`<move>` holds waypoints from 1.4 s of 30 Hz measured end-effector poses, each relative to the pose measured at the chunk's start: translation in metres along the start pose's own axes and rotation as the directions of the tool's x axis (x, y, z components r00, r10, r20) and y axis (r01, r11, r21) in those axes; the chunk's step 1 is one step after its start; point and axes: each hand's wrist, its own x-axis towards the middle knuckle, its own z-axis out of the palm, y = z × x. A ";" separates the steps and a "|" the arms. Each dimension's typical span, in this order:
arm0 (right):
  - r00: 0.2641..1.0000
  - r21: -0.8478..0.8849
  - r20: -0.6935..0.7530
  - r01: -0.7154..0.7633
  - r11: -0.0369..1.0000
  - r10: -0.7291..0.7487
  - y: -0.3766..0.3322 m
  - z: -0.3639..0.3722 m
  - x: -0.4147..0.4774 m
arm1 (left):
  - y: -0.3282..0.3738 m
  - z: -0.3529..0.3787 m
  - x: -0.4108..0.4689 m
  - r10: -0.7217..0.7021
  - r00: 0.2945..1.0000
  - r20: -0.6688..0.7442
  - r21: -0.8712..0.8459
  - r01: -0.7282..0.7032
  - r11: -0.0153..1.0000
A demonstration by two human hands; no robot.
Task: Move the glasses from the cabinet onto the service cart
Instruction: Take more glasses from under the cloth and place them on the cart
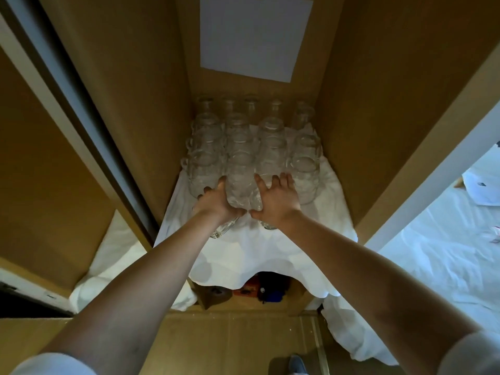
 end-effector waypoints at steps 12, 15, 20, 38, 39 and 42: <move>0.974 0.175 0.017 -0.224 0.959 0.224 -0.015 0.021 0.001 | -0.009 0.002 -0.003 0.068 0.995 -0.076 -0.053 -0.072 0.996; 0.966 0.207 -0.061 -0.235 0.950 0.253 -0.019 0.026 -0.002 | -0.013 0.003 -0.009 0.102 0.988 -0.119 -0.053 -0.109 0.993; 0.980 0.187 -0.113 -0.139 0.972 0.161 -0.020 0.031 -0.008 | -0.017 0.004 -0.015 0.134 0.980 -0.144 -0.042 -0.142 0.989; 0.950 0.289 -0.057 -0.278 0.916 0.306 -0.022 0.020 -0.018 | -0.035 0.012 -0.040 0.295 0.935 -0.195 -0.013 -0.303 0.953; 0.951 0.323 -0.074 -0.262 0.909 0.301 -0.020 0.019 -0.023 | -0.037 0.012 -0.042 0.265 0.942 -0.205 -0.048 -0.280 0.959; 0.938 0.512 -0.113 -0.227 0.829 0.327 -0.006 0.015 -0.039 | -0.040 0.010 -0.052 0.172 0.951 -0.258 -0.217 -0.231 0.948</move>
